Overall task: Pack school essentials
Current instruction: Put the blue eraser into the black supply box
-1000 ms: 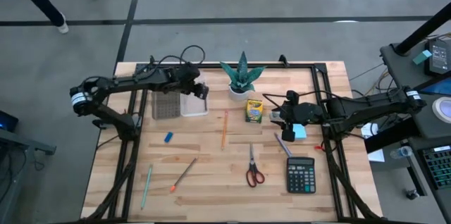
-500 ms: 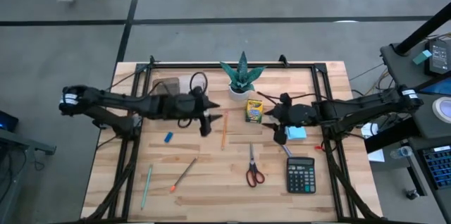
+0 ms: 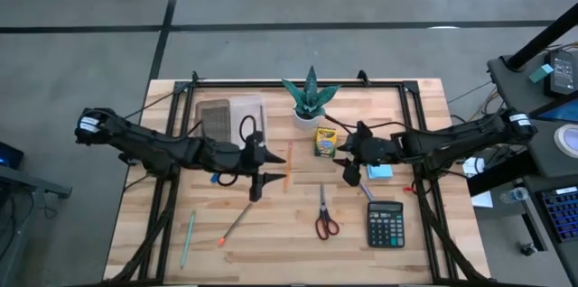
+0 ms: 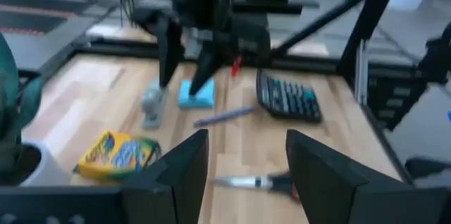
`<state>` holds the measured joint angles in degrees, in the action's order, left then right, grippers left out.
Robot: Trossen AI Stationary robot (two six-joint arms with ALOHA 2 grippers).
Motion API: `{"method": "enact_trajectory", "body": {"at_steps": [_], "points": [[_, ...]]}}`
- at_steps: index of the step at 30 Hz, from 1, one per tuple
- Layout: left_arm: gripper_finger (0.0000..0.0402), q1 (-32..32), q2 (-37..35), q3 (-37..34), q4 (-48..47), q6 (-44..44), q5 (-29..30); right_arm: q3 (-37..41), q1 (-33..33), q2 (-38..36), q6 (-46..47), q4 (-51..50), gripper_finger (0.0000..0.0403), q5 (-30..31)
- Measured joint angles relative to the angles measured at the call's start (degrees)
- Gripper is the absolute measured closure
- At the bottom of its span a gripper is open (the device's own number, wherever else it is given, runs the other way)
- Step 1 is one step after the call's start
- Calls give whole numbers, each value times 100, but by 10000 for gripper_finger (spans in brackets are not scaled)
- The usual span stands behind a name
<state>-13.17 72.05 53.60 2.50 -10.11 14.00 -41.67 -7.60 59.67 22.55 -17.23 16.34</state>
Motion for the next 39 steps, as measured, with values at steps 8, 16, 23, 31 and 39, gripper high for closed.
{"method": "enact_trajectory", "body": {"at_steps": [8,16,23,31,39], "points": [[228,-2,-15,0,323,2,0,2,0,327,0,0,209,0],[228,2,-15,-7,305,0,1,-156,73,727,-1276,82,209,9],[228,4,-15,-7,326,161,18,-557,74,1049,-3234,649,209,18],[228,-98,-31,-34,-259,-208,136,-1256,116,1561,-2313,914,209,122],[228,-209,-9,-50,-1618,-1237,127,-1754,76,2086,-2166,194,209,124]]}}
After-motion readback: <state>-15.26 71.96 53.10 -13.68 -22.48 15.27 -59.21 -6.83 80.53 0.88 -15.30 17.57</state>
